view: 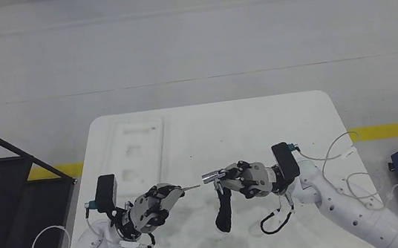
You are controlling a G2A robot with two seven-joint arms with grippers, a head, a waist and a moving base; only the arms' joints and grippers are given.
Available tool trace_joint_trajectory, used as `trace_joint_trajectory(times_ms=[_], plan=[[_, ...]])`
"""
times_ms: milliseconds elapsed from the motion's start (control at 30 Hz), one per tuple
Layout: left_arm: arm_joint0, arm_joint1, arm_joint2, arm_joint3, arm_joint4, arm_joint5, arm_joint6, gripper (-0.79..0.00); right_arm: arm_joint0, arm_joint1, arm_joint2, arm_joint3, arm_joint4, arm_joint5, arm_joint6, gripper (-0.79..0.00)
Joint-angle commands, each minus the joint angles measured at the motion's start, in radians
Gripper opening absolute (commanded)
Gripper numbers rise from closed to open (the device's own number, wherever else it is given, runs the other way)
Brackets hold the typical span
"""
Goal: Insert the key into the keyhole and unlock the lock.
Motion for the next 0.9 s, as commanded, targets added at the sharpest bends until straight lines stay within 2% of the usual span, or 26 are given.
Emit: trace_joint_trajectory(times_ms=[0,367,867], plan=[[-0.003,0.002,0.005,0.003,0.008,0.0,0.011,-0.785,0.0,0.0,0.0,0.0,0.0,0.0,0.0,-0.785],[-0.038,0.007,0.022,0.036,0.032,0.0,0.054,-0.785,0.0,0.0,0.0,0.0,0.0,0.0,0.0,-0.785],[-0.057,0.012,0.04,0.042,0.023,0.0,0.057,-0.785,0.0,0.0,0.0,0.0,0.0,0.0,0.0,-0.785]])
